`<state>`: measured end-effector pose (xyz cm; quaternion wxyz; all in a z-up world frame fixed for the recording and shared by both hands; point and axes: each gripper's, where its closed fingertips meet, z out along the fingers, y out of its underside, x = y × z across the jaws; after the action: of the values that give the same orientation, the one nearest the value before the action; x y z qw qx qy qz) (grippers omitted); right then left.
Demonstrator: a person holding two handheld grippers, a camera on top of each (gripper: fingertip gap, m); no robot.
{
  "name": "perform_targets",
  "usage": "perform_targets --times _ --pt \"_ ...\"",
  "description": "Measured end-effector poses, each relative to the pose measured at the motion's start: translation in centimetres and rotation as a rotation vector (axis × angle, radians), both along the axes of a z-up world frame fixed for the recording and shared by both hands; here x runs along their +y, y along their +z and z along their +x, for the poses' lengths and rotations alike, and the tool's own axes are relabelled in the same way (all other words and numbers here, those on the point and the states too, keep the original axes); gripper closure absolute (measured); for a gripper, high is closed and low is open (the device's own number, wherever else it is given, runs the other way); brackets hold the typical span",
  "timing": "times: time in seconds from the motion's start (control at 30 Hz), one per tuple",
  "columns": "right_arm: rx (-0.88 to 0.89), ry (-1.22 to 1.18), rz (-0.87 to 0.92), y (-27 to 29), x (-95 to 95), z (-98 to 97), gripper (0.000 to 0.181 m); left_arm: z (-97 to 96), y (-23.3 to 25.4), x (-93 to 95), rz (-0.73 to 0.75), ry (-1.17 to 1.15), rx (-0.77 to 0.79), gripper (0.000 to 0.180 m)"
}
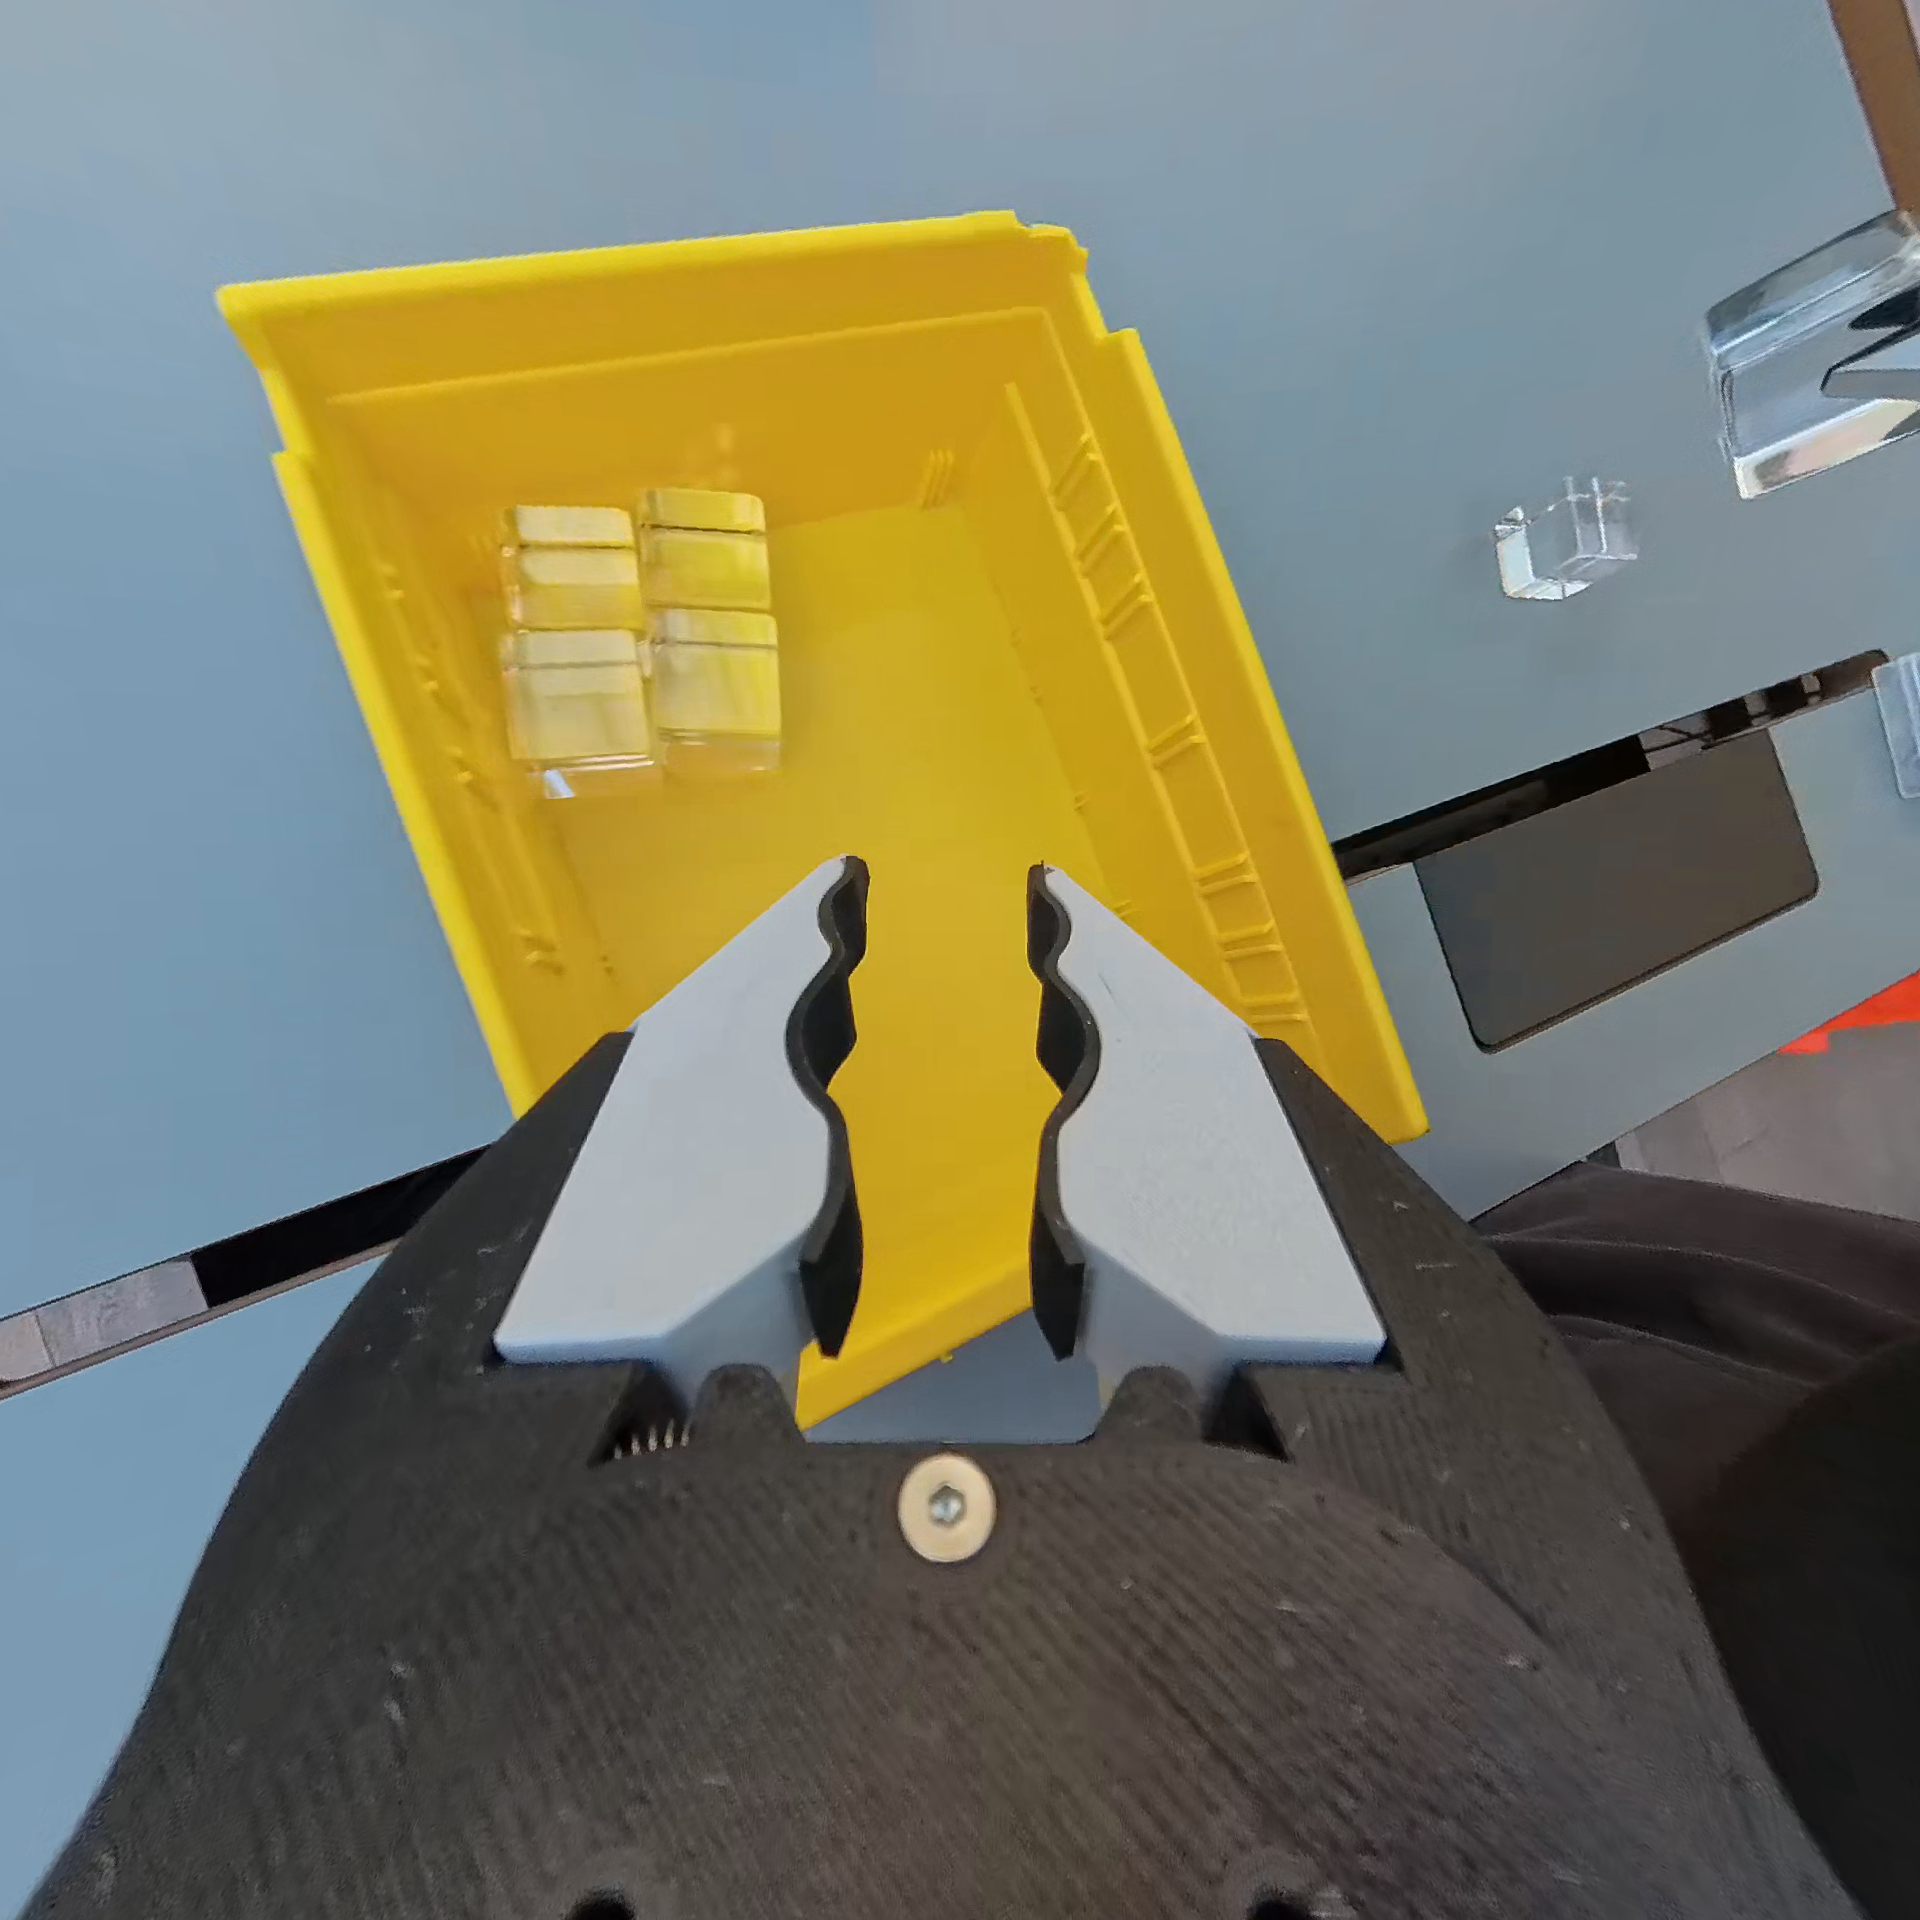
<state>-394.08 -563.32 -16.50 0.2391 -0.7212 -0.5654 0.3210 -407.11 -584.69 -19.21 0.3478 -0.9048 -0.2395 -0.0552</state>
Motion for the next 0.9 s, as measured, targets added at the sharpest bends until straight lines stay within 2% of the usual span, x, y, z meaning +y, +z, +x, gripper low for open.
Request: perform_targets --times 0.37,0.57,0.9 --pt "-0.116 -0.133 0.085 -3.7 7.0 10.1 0.14 7.5 1.0 6.4 0.029 -0.124 0.017 0.152" --pt "-0.179 -0.112 0.117 -6.9 8.6 11.5 0.14 10.5 0.6 8.0 0.005 -0.167 0.018 0.153" --pt "-0.209 -0.016 0.124 -9.7 10.7 8.5 0.14 11.7 0.2 8.0 -0.009 -0.114 0.012 0.153"
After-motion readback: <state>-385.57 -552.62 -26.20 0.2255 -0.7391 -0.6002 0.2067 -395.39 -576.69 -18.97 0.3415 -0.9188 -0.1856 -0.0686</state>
